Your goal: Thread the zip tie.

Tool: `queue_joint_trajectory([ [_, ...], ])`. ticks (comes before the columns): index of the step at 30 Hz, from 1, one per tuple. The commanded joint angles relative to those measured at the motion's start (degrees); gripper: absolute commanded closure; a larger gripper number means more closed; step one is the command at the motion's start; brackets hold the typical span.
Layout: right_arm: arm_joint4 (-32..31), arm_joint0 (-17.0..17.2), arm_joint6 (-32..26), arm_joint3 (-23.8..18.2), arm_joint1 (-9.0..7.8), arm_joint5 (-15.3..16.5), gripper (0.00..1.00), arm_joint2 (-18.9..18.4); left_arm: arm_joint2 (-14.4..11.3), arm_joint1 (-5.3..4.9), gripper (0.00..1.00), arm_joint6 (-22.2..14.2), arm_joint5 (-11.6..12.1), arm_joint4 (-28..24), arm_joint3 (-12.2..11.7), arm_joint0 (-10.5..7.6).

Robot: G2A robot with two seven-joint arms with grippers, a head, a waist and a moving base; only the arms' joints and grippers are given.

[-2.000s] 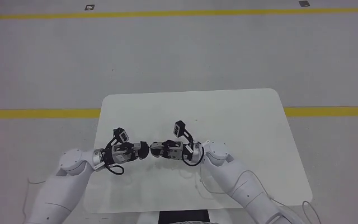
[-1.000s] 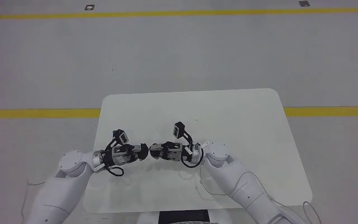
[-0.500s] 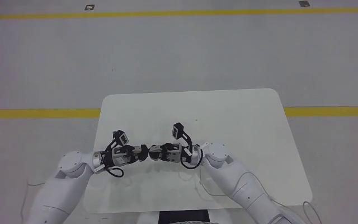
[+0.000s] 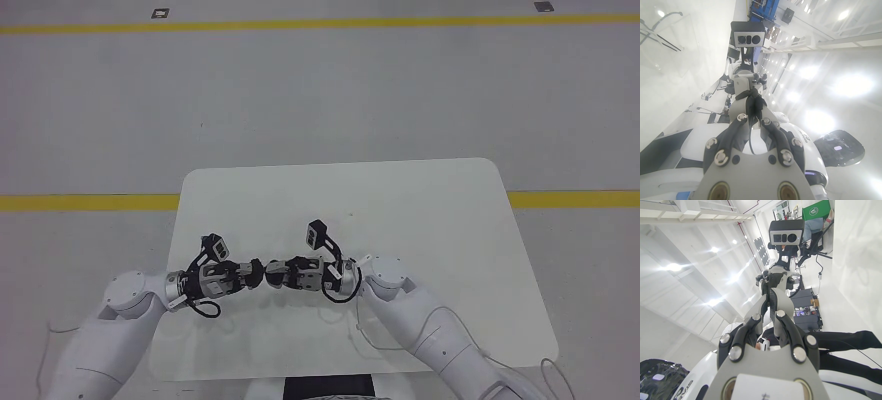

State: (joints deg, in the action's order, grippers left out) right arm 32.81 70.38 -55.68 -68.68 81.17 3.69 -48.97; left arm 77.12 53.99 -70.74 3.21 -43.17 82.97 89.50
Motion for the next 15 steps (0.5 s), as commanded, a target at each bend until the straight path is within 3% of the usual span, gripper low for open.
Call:
queue_joint_trajectory([
  [1, 0.2, 0.0, 0.0, 0.1, 0.00, 0.0, 0.67, 0.1, 0.0, -0.04, 1.00, 0.0, 0.1, 0.0, -0.1, 0.01],
  [2, 0.3, 0.0, 0.1, 0.1, -0.01, 0.0, 0.51, 0.1, 0.0, -0.07, 1.00, 0.0, 0.2, -0.1, -0.1, 0.04],
  [3, 0.3, 0.0, 0.2, 0.2, -0.02, 0.0, 0.00, 0.0, 0.0, -0.09, 1.00, 0.0, 0.3, -0.1, -0.1, 0.07],
  [15, -0.6, 1.0, 2.8, -1.4, -1.11, 0.4, 0.00, -2.9, 1.3, -0.49, 1.00, -0.2, 1.9, -1.0, 0.8, 0.71],
])
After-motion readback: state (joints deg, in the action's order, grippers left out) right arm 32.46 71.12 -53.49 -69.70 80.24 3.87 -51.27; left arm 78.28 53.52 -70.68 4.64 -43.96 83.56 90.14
